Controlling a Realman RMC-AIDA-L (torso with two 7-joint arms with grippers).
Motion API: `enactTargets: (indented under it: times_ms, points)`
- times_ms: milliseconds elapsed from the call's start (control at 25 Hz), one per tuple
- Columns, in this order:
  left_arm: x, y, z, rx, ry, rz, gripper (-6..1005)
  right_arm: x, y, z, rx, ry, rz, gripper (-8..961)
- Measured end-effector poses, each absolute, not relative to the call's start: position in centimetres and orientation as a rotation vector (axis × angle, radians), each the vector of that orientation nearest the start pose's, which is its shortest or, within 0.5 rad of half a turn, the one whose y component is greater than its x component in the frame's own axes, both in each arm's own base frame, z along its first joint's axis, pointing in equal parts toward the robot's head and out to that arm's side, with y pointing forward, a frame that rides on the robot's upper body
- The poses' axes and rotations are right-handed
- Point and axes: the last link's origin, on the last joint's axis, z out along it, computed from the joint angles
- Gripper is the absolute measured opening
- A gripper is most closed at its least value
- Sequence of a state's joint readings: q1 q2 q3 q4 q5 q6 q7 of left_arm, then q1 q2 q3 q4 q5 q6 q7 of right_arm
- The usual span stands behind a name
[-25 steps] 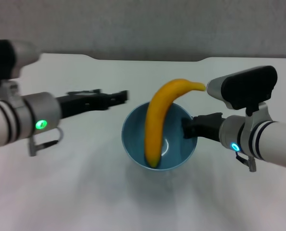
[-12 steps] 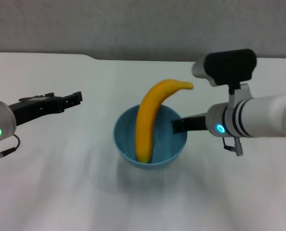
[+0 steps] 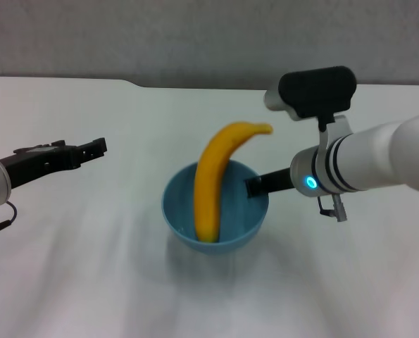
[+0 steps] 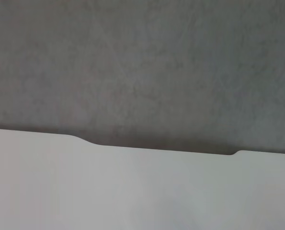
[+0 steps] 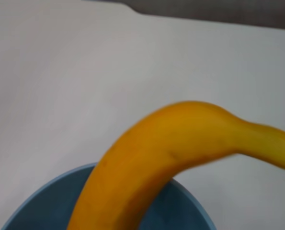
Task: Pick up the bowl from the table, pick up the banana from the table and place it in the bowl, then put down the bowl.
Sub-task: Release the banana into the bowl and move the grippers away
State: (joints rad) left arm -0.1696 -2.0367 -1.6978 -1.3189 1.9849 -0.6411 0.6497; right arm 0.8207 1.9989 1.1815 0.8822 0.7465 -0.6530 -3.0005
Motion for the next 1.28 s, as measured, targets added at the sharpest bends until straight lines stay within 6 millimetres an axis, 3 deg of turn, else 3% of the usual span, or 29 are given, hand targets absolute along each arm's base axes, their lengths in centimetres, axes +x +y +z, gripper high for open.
enactTargets:
  times_ms: [200, 840, 1280]
  points:
    - [-25.9, 36.1, 4.0, -1.941, -1.142, -0.507, 857, 16.1, 41.4, -10.2, -2.234, 1.177, -0.059, 91]
    - [-27.6, 35.8, 4.1, -1.899, -1.193, -0.491, 855, 17.8, 39.9, -11.9, -2.256, 1.120, 0.003, 94]
    - [-27.6, 35.9, 4.2, -1.895, -1.192, -0.494, 854, 18.8, 39.7, -12.2, -2.244, 1.111, 0.024, 95]
